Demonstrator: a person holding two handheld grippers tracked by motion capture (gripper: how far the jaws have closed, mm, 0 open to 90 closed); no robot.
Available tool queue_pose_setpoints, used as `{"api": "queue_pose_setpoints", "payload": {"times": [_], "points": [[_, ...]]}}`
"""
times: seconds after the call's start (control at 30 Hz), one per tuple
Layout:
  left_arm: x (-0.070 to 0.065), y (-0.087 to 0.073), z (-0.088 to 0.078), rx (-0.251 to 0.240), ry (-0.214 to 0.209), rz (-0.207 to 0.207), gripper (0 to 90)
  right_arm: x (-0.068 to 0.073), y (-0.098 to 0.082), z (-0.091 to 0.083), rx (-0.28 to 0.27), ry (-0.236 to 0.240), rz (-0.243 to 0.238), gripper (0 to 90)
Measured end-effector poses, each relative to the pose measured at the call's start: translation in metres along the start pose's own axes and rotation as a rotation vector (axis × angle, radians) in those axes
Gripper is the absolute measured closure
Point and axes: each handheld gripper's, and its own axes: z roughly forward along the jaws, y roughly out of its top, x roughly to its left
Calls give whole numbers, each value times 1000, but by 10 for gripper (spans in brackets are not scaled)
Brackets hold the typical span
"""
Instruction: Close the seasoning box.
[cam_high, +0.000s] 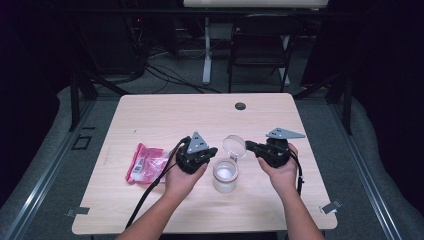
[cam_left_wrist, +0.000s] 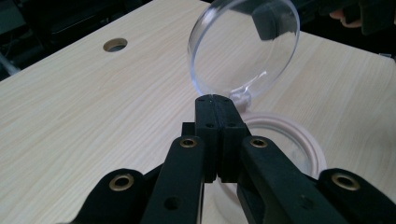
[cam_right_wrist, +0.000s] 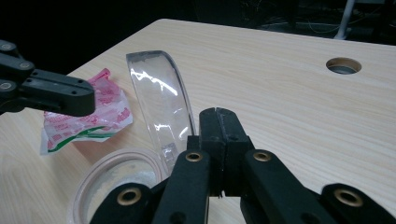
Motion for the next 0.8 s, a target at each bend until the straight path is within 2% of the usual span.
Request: {"api": "queue_pose_setpoints", "payload": {"times": [0.27,0.47,0.8], "points": [[-3,12,12,-1,-13,4,895,2,0,-1,-2,8,0,900],[-4,15,12,-10,-16,9,895,4,0,-2,-2,19,-7,900],[-10,10,7,-14,-21,16,894,10,1,-2,-1,44,-18,896]]}}
